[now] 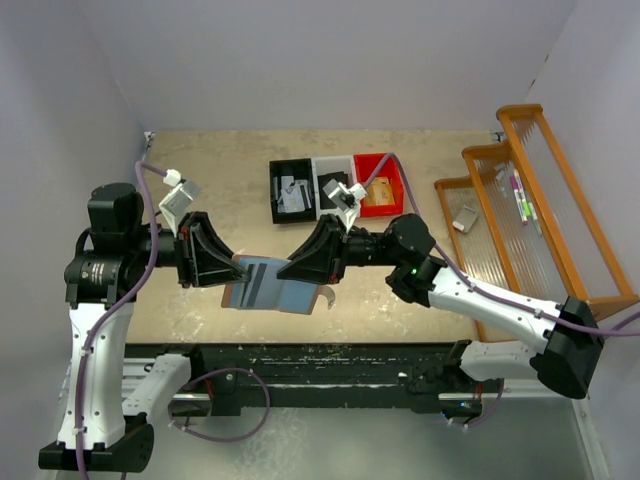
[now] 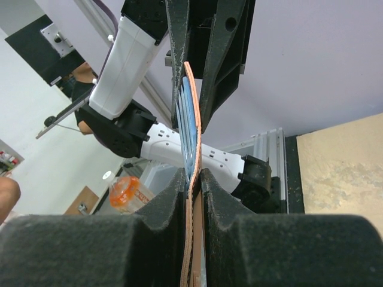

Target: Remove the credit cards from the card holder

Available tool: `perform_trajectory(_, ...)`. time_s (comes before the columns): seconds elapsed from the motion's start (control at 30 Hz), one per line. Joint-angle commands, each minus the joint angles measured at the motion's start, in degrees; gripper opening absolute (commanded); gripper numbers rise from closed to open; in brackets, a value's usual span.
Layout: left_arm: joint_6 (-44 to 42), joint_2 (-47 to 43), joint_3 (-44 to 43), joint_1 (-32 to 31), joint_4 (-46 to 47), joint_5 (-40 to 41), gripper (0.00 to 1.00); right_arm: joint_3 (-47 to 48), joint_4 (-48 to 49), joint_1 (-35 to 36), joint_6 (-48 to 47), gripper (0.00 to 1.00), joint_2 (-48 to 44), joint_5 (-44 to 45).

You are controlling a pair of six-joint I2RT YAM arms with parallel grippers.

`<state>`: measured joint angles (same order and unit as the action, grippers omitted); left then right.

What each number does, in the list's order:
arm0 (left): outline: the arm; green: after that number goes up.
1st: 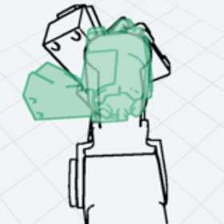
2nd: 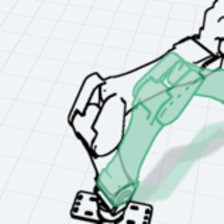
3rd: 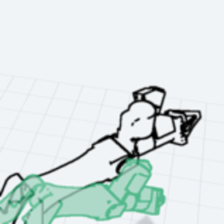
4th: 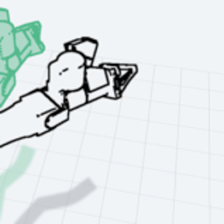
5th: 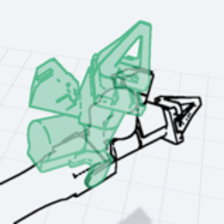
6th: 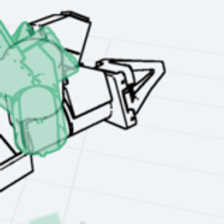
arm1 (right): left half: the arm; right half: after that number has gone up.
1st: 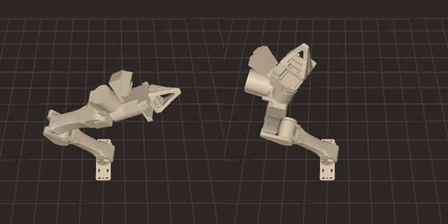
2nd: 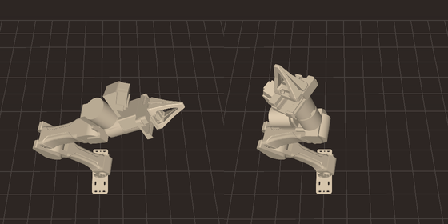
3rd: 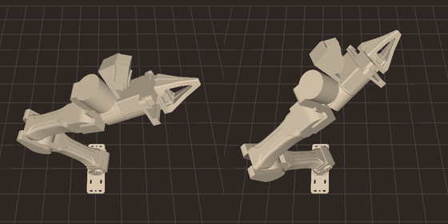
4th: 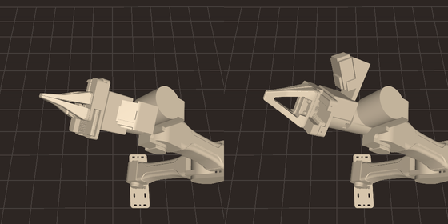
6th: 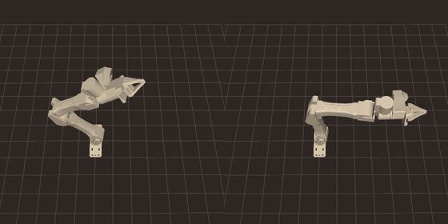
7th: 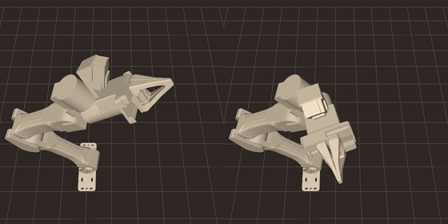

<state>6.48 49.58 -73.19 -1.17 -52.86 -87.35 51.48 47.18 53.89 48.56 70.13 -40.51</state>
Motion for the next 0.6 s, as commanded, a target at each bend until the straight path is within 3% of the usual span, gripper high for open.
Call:
perform_trajectory(0.0,-1.05,-0.08,-2.05,-0.23,-0.98,-11.07,0.24,0.43,4.55,-0.29,0.41,0.00,-0.51,-0.28)
perform_trajectory(0.23,-3.31,0.88,-4.30,-0.23,-5.12,-8.85,0.20,0.02,4.33,-0.37,-0.28,0.00,-1.11,-0.33)
perform_trajectory(0.4,-0.91,1.05,-3.60,-0.24,-2.72,-0.77,0.04,0.11,4.95,-0.36,-0.30,0.00,-1.31,-0.86)
perform_trajectory(0.57,6.57,-1.11,-1.45,-0.24,5.40,2.57,0.00,-0.32,6.42,-0.36,0.02,0.00,-1.64,-1.03)
